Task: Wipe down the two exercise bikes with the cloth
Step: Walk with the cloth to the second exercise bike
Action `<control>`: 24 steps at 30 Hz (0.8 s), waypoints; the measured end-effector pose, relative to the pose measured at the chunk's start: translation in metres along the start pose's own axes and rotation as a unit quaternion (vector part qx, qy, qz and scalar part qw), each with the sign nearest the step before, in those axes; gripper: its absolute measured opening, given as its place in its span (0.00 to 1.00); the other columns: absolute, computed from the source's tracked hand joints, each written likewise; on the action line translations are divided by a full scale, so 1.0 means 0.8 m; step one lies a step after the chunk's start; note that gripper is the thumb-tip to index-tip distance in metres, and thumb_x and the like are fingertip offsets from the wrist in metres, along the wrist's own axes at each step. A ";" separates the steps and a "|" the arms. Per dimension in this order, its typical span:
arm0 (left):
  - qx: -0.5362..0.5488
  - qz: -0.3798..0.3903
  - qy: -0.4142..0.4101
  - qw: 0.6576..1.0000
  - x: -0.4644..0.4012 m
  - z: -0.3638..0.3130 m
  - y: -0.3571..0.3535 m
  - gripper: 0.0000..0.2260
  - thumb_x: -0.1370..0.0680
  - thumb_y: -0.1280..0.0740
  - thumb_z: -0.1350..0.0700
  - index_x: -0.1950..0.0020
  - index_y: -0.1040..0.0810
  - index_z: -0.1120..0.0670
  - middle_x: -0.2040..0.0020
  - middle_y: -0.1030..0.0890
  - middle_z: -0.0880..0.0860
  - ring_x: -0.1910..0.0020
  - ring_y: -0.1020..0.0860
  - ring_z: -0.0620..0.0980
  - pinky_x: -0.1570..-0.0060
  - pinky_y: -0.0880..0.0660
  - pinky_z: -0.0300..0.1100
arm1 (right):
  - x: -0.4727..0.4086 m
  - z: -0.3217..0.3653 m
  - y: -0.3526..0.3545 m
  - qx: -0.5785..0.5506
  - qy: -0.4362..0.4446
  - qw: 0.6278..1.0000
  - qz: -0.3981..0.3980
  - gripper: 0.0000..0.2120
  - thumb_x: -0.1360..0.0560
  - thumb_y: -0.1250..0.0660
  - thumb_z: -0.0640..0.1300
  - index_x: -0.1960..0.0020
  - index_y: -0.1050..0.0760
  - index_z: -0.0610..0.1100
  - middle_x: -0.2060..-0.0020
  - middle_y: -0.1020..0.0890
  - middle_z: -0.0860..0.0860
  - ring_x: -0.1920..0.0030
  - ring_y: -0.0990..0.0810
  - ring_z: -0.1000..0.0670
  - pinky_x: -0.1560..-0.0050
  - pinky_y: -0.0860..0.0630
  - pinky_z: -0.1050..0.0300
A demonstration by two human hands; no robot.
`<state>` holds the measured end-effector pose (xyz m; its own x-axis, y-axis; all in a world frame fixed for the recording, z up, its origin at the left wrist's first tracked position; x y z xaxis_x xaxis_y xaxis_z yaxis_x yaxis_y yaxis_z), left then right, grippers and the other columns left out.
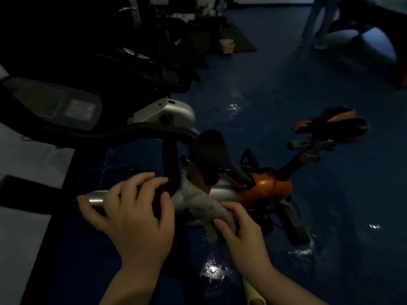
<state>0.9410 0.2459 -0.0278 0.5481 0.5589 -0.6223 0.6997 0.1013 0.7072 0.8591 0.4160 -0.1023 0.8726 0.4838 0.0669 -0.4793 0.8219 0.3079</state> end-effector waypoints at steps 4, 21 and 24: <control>0.116 0.138 -0.026 0.983 0.049 -0.067 -0.041 0.14 0.27 0.37 0.50 0.42 0.22 0.48 0.32 0.28 0.51 0.34 0.33 0.53 0.28 0.51 0.54 | 0.012 -0.046 0.068 0.060 -0.025 0.998 -0.026 0.09 0.25 0.31 0.45 0.48 0.24 0.58 0.56 0.17 0.61 0.54 0.19 0.63 0.57 0.25 0.69; 0.211 0.488 -0.080 0.843 0.270 -0.460 -0.272 0.12 0.22 0.37 0.52 0.39 0.26 0.47 0.36 0.28 0.43 0.38 0.31 0.43 0.40 0.33 0.37 | 0.085 -0.253 0.457 0.335 -0.107 0.936 -0.036 0.11 0.21 0.41 0.50 0.40 0.24 0.54 0.43 0.22 0.57 0.46 0.23 0.55 0.51 0.25 0.58; 0.194 0.552 -0.076 0.807 0.295 -0.514 -0.295 0.12 0.22 0.37 0.52 0.39 0.25 0.49 0.38 0.27 0.46 0.41 0.28 0.45 0.40 0.29 0.42 | 0.098 -0.276 0.522 0.362 -0.144 0.919 -0.052 0.10 0.21 0.42 0.50 0.43 0.25 0.53 0.45 0.22 0.56 0.47 0.23 0.53 0.54 0.27 0.59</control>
<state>0.7169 0.6922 -0.2041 0.9652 0.0220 0.2605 -0.1786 -0.6721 0.7186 0.7064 0.8631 -0.1780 0.9488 0.2280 0.2186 -0.2950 0.3923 0.8712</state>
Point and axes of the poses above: each hand's wrist, its own x-axis away from the middle knuckle, its own y-axis out of the back of the hand, z = x × y, the point moved 3 cm from there along -x, towards the middle knuckle
